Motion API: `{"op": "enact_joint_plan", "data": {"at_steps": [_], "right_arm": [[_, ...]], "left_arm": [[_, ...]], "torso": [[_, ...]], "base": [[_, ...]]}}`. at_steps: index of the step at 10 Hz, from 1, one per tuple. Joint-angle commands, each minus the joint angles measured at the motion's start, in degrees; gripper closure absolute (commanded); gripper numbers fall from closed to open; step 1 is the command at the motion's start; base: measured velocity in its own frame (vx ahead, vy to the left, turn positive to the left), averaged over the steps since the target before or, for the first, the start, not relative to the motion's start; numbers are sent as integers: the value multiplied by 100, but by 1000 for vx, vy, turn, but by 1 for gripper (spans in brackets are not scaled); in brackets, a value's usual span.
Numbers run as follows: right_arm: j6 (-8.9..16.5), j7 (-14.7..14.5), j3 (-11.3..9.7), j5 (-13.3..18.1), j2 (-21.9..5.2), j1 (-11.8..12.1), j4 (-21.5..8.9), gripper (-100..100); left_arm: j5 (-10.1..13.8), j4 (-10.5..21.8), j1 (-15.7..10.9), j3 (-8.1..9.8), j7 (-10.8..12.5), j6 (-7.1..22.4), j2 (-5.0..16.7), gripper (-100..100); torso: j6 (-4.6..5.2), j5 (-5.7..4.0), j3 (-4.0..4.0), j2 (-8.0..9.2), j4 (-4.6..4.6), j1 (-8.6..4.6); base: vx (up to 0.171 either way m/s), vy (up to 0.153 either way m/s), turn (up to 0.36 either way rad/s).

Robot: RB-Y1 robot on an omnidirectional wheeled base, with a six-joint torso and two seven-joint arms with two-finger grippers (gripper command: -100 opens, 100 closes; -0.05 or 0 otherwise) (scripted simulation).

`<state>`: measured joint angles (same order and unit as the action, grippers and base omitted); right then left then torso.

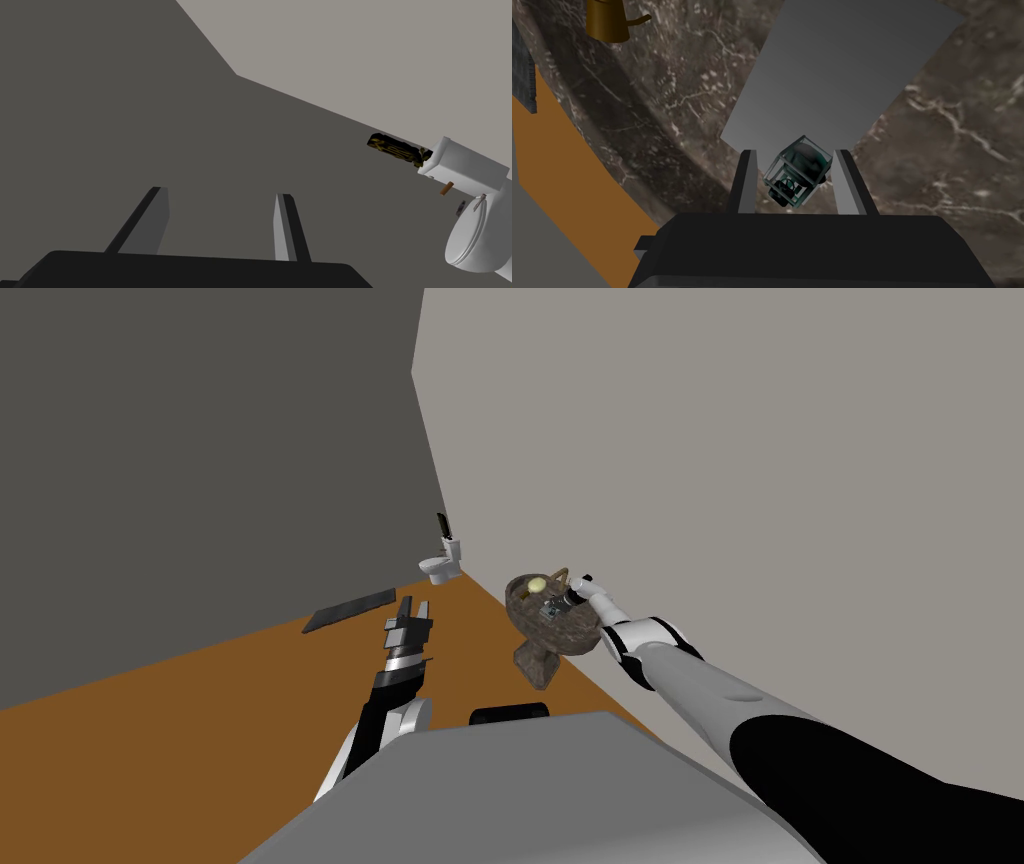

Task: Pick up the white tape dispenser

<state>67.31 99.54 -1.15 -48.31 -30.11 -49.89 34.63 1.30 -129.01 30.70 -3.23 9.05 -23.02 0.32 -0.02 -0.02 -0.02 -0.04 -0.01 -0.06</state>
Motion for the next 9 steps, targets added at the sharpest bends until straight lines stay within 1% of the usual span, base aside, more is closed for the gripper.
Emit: {"op": "enact_joint_plan", "data": {"at_steps": [1,2,5,7,8,9], "right_arm": [[0,0,0,0,0,0,0,0],[71,136,-41,32,35,16,178,100],[169,507,-242,155,253,-138,388,100],[209,656,-323,205,341,-200,472,100],[167,573,-299,190,324,-221,364,100],[171,595,-306,195,331,-225,371,0]], "left_arm": [[0,0,0,0,0,0,0,0],[0,0,0,0,0,0,0,0],[0,0,0,1,0,0,1,0],[0,0,0,1,0,0,1,0],[0,0,0,1,0,0,1,0],[0,0,0,0,0,0,0,0]], "torso": [[0,0,0,0,0,0],[0,0,0,-1,0,0],[3,-2,6,7,5,-23],[4,-2,10,11,8,-28],[3,-1,11,14,10,-19],[4,1,11,13,10,-8]], "base": [[0,0,0],[-2,-21,-61],[-13,-79,-75],[-16,-71,-49],[-8,-23,-1],[0,0,0]]}}
